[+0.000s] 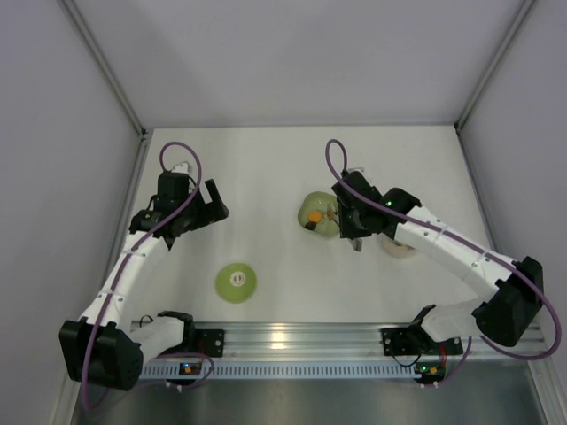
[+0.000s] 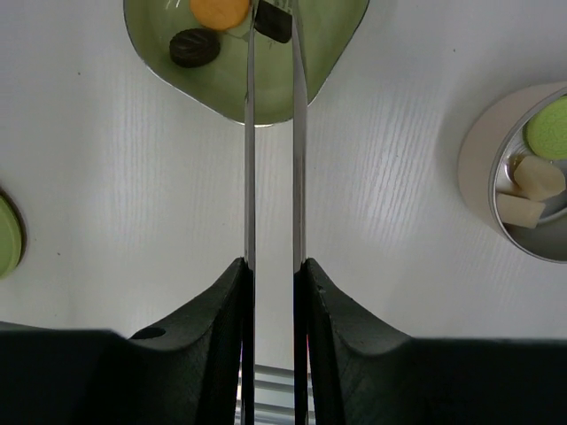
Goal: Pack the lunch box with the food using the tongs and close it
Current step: Pick up the fake food from the plate, then place the fake food in the packing box.
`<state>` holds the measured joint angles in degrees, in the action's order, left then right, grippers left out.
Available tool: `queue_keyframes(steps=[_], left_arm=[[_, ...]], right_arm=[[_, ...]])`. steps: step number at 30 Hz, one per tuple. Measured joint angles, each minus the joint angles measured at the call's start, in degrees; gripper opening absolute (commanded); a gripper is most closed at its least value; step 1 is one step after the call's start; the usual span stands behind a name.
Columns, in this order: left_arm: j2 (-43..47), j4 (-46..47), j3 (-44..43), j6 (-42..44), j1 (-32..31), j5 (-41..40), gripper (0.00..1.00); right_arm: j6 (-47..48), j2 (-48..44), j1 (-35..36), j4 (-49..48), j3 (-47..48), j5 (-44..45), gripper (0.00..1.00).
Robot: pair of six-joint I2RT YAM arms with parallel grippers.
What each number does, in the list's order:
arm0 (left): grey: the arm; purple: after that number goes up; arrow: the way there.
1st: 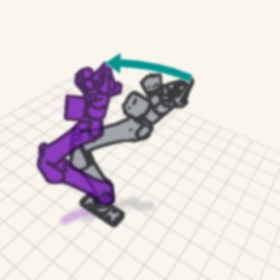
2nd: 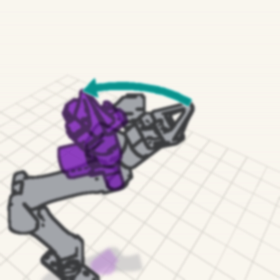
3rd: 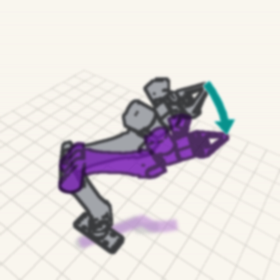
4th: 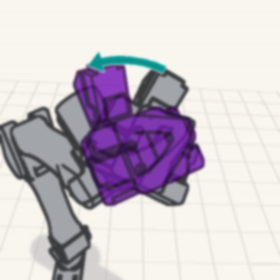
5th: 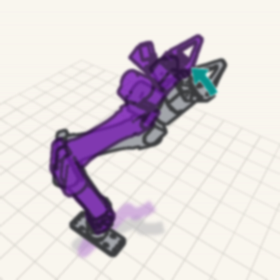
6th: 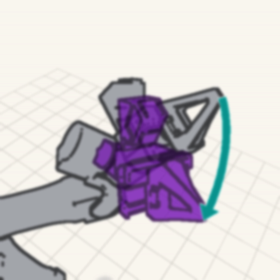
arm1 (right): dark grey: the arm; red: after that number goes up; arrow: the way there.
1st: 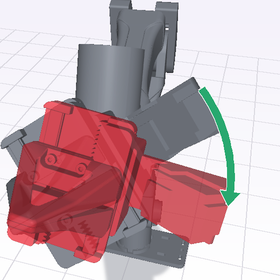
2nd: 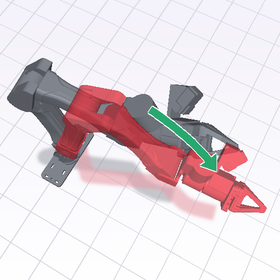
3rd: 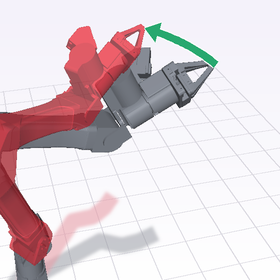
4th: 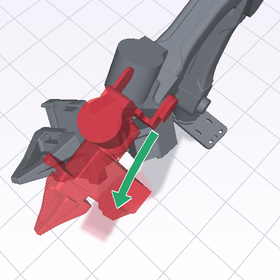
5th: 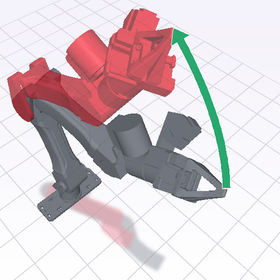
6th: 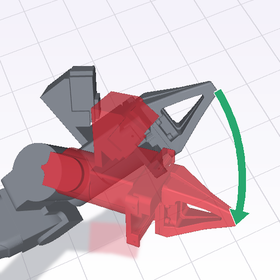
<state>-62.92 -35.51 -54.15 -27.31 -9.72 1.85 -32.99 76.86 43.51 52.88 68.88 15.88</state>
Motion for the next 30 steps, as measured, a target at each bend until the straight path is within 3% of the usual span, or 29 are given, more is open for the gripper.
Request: queue_keyframes(steps=[8,16,30], left_arm=[[0.0,0.0,0.0,0.0,0.0,0.0,0.99],[0.0,0.0,0.0,0.0,0.0,0.0,0.99],[0.0,0.0,0.0,0.0,-0.1,0.6,0.99]], right_arm=[[-0.6,-4.3,0.0,2.0,2.1,3.1,0.22],[-4.9,-16.2,-0.1,10.8,1.9,7.8,0.24],[-18.3,-34.6,-0.1,23.3,-7.0,11.9,0.24]])
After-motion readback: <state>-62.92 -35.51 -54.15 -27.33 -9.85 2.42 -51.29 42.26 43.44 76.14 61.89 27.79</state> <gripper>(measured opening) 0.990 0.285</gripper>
